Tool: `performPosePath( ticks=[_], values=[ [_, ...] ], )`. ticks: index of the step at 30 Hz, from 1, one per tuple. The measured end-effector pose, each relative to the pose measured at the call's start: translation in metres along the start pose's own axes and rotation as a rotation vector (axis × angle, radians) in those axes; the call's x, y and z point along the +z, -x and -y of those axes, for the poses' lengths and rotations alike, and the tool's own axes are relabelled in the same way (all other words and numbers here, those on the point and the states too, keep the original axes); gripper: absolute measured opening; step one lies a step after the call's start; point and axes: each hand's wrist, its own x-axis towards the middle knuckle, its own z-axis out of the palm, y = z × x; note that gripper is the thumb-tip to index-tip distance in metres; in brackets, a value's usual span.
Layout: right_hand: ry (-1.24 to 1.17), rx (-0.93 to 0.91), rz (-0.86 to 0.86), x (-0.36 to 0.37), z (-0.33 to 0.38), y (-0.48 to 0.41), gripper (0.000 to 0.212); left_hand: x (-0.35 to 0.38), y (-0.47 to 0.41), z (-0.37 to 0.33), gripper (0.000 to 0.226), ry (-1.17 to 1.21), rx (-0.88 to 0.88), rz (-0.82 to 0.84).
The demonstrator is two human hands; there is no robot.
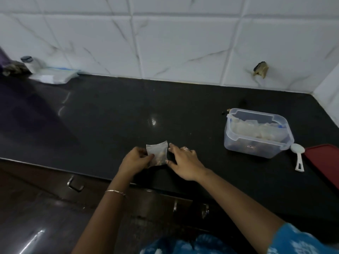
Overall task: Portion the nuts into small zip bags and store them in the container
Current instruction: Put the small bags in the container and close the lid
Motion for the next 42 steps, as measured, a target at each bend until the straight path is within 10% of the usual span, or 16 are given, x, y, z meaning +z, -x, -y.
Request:
performPosePath(
  ticks=[8,19,29,42],
  values=[
    [-0.635,0.03,-0.04,-0.003,0.008,0.001,0.055,0.004,0.013,-0.02,0.017,0.461,-0.04,0.053],
    [-0.785,0.051,-0.414,-0.074,-0.023,0.021,0.058,0.031,0.016,-0.113,0.018,0.769,0.093,0.22],
    [-0.731,0.184,-0.681,-0.163,-0.097,0.063,0.038,0.084,0.012,-0.226,0.012,0.576,0.452,0.324],
    [-0.327,0.392,-0.496,-0.167,-0.17,0.073,0.011,0.126,-0.013,-0.254,0.027,-0.277,0.728,0.169]
  ],
)
